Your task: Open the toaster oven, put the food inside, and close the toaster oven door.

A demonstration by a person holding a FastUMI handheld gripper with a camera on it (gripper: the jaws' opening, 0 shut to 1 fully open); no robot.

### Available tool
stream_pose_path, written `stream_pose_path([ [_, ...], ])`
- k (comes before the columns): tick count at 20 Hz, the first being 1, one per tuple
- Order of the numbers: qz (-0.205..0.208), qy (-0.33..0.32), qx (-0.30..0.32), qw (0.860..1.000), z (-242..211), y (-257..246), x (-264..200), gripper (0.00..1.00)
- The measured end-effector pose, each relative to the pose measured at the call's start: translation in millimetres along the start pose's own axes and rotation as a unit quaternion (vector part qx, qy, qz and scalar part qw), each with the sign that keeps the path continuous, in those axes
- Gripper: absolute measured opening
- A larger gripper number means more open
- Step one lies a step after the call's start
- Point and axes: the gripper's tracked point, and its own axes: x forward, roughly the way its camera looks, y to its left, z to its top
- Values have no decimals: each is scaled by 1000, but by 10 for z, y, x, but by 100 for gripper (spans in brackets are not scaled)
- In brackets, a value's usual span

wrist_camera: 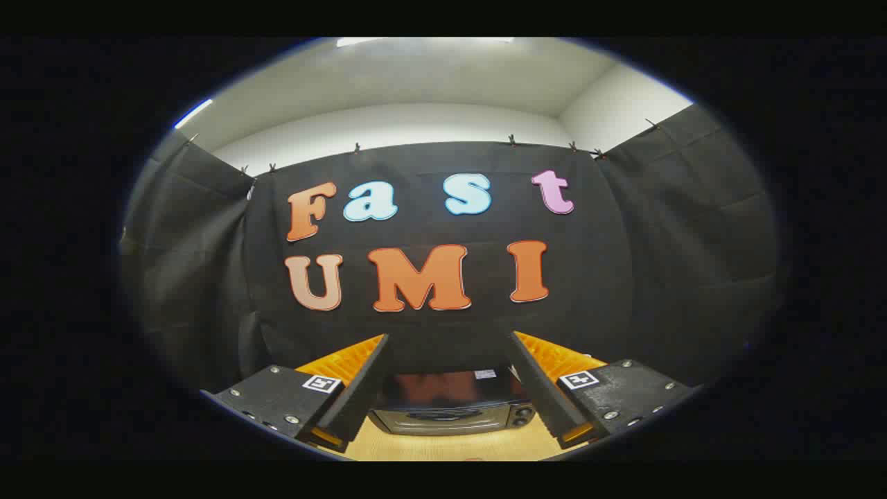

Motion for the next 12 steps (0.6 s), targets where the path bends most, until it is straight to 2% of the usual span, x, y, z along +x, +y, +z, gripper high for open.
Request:
stream_pose_path([
  [12, 6, 5, -3, 1000, -48, 49, 153, 99],
])
